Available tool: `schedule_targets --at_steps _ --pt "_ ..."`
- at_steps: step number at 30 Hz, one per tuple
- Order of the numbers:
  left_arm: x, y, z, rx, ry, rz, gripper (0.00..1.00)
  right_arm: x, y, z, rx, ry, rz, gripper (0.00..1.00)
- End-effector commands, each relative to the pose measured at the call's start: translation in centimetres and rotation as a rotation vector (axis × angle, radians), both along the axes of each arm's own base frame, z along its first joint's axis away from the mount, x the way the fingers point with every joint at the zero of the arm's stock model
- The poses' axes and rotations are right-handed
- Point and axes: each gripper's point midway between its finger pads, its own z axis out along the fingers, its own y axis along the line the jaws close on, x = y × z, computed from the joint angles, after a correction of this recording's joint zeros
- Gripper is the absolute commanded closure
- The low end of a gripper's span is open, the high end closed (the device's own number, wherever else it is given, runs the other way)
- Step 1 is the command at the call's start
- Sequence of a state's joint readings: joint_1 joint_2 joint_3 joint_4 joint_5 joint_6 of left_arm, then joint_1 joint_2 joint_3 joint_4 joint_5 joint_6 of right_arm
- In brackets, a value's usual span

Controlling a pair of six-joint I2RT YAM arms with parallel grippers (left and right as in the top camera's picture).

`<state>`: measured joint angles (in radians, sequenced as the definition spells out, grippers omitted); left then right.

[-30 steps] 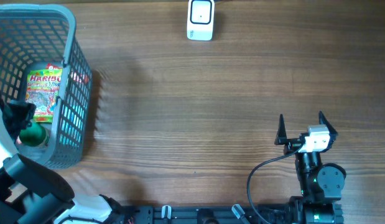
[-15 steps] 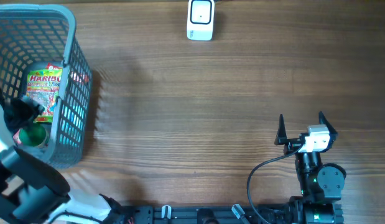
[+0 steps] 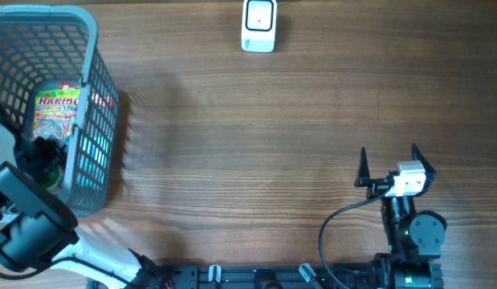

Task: Scan the item barcode
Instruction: 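Grasp the green-lidded jar in the basket with the left gripper, then lift the jar out and place it on the table center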

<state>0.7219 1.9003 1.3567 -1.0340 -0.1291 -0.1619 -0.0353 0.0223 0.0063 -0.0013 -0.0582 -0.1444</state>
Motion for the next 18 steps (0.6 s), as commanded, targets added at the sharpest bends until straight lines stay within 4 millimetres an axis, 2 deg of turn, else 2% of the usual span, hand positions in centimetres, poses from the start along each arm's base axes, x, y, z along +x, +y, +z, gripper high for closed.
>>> schedule_targets --at_steps 1,2,4,7,11,15,18 --pt "-0.4 -0.5 -1.2 -0.032 0.011 0.012 0.05 0.0 -0.1 0.1 -0.013 -0.005 -0.007 0.0" --pt "-0.4 -0.5 -1.2 -0.032 0.012 0.012 0.17 0.0 -0.1 0.1 -0.013 -0.005 -0.007 0.0" --pt "-0.4 -0.5 -1.1 -0.032 0.012 0.012 0.3 0.0 -0.1 0.1 -0.013 -0.005 -0.007 0.0" --pt "-0.5 -0.6 -1.1 -0.035 0.014 0.011 0.39 0.0 -0.1 0.1 -0.013 -0.005 -0.007 0.0" --pt "0.5 -0.2 0.8 -0.041 -0.011 0.012 0.39 0.0 -0.1 0.1 -0.013 -0.005 -0.007 0.0" --pt "2.7 1.1 6.5 -0.016 -0.079 0.014 0.4 0.0 -0.1 0.1 -0.013 -0.005 -0.007 0.0" --pt "5.4 0.7 12.0 -0.046 -0.23 0.002 0.39 0.0 -0.1 0.1 -0.013 -0.004 -0.007 0.0"
